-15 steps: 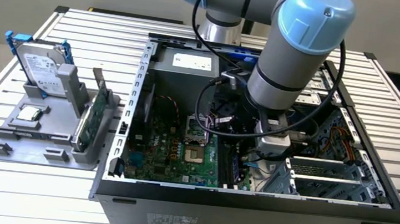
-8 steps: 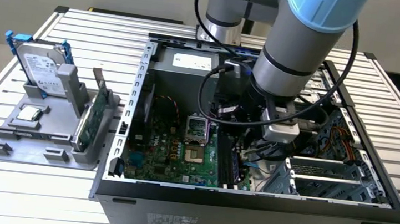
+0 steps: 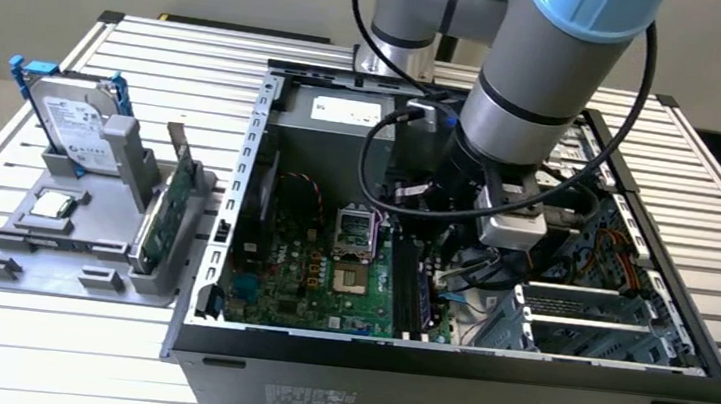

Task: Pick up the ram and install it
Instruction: 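Press down the ram until it locks into place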

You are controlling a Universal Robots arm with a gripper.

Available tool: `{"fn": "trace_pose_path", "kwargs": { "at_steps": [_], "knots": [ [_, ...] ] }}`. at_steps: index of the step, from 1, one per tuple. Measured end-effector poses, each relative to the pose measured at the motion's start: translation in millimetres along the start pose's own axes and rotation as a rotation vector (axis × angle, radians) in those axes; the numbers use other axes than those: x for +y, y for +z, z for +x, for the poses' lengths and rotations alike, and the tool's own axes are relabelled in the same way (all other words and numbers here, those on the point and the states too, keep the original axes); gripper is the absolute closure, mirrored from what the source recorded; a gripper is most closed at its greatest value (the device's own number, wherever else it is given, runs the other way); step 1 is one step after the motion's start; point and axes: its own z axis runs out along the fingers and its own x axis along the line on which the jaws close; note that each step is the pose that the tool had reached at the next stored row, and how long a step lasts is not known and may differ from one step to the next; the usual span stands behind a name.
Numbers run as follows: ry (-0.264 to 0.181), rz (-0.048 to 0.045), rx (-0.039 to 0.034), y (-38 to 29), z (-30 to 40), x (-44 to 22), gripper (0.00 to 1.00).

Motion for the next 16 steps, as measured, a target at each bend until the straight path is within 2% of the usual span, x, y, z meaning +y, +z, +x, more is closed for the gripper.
{"fn": "trace_pose_path", "kwargs": {
  "at_steps": [2,3,16],
  "knots": [
    [0.000,0.0002,0.0000,-0.3,0.0,0.0,0.00],
    [0.000,0.0001,0.0000,-0.5,0.0,0.0,1.00],
    [0.000,0.0001,0.0000,-3.9,-0.2,0.0,1.00]
  ]
}}
